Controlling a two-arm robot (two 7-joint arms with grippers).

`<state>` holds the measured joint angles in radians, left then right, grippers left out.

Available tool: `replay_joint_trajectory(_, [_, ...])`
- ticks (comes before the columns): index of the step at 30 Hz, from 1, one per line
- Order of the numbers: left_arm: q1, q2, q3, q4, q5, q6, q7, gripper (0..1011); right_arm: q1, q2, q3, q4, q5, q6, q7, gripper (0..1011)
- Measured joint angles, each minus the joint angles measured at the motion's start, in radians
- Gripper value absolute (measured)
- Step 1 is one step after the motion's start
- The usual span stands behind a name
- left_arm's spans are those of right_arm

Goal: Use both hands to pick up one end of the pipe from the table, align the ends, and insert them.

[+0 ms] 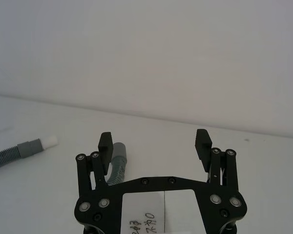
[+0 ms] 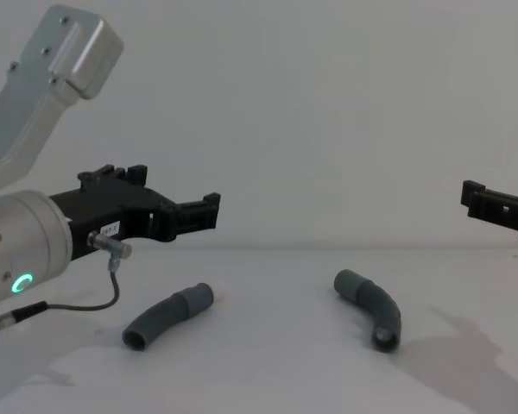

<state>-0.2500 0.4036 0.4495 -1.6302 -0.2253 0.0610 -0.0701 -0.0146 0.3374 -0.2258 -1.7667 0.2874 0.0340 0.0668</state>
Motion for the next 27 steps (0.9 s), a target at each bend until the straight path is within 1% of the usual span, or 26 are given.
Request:
replay_joint_trajectory(2, [-0.004, 0.008, -0.001, -0.001, -0.006, 0.014, -0.015, 1001, 0.000, 0.000, 0.000, 0.000, 0.000, 0.000, 0.000, 1001])
replay_joint_trajectory(5, [-0.017, 0.030, -0.002, -0.003, -0.023, 0.056, -0.059, 1001, 0.000, 0.000, 0.000, 0.000, 0.000, 0.000, 0.000, 1001])
replay_joint_trajectory(8, [-0.025, 0.043, -0.002, -0.003, -0.032, 0.082, -0.086, 1001, 0.000, 0.000, 0.000, 0.000, 0.000, 0.000, 0.000, 1001])
replay_joint_trajectory(9, [-0.032, 0.052, -0.002, -0.003, -0.039, 0.103, -0.106, 1001, 0.000, 0.000, 0.000, 0.000, 0.000, 0.000, 0.000, 1001])
replay_joint_trajectory(10, [-0.032, 0.052, -0.002, -0.003, -0.039, 0.103, -0.106, 1001, 0.000, 0.000, 0.000, 0.000, 0.000, 0.000, 0.000, 1001])
replay_joint_trajectory(12, [-0.050, 0.071, -0.002, 0.003, -0.051, 0.141, -0.145, 1001, 0.000, 0.000, 0.000, 0.000, 0.000, 0.000, 0.000, 1001])
replay_joint_trajectory(13, [-0.050, 0.071, -0.002, 0.003, -0.051, 0.141, -0.145, 1001, 0.000, 0.000, 0.000, 0.000, 0.000, 0.000, 0.000, 1001])
replay_joint_trajectory(17, [-0.083, 0.090, 0.002, 0.026, -0.067, 0.198, -0.205, 1001, 0.000, 0.000, 0.000, 0.000, 0.000, 0.000, 0.000, 1001])
replay_joint_trajectory(20, [-0.105, 0.096, 0.003, 0.045, -0.077, 0.224, -0.236, 1001, 0.000, 0.000, 0.000, 0.000, 0.000, 0.000, 0.000, 1001])
replay_joint_trajectory(27, [-0.147, 0.098, 0.005, 0.086, -0.100, 0.278, -0.297, 1001, 0.000, 0.000, 0.000, 0.000, 0.000, 0.000, 0.000, 1001])
